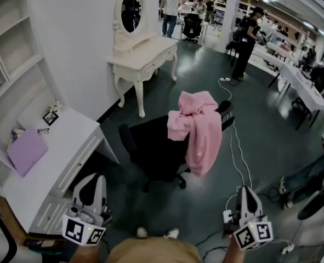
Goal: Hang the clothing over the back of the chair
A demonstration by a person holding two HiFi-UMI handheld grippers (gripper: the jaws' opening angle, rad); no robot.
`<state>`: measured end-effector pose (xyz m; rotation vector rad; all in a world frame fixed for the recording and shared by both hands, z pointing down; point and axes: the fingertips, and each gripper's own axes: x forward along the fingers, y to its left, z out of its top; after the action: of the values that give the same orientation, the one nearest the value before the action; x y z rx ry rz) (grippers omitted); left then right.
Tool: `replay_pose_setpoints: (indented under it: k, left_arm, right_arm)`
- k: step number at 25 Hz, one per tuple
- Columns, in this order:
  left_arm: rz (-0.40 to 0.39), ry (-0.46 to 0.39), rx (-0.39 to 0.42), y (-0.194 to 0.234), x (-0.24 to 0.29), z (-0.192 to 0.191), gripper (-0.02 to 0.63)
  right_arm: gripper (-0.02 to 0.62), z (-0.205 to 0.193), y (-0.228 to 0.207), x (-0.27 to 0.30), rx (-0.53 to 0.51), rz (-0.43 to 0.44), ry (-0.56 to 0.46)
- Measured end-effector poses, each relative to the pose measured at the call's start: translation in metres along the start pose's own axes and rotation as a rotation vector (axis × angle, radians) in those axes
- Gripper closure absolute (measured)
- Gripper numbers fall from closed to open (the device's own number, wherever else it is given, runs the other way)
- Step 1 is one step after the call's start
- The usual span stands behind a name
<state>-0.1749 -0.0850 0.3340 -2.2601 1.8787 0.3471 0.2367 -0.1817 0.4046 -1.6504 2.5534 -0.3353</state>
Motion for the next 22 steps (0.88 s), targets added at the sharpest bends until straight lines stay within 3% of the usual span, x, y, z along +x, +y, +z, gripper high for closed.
replay_pose_setpoints:
  k: [22]
  left_arm:
    - [-0.006, 0.026, 0.003, -0.001, -0.002, -0.004, 0.601]
  right_arm:
    - [0.592, -0.014, 0.011, 0.008, 0.012, 0.027, 0.027]
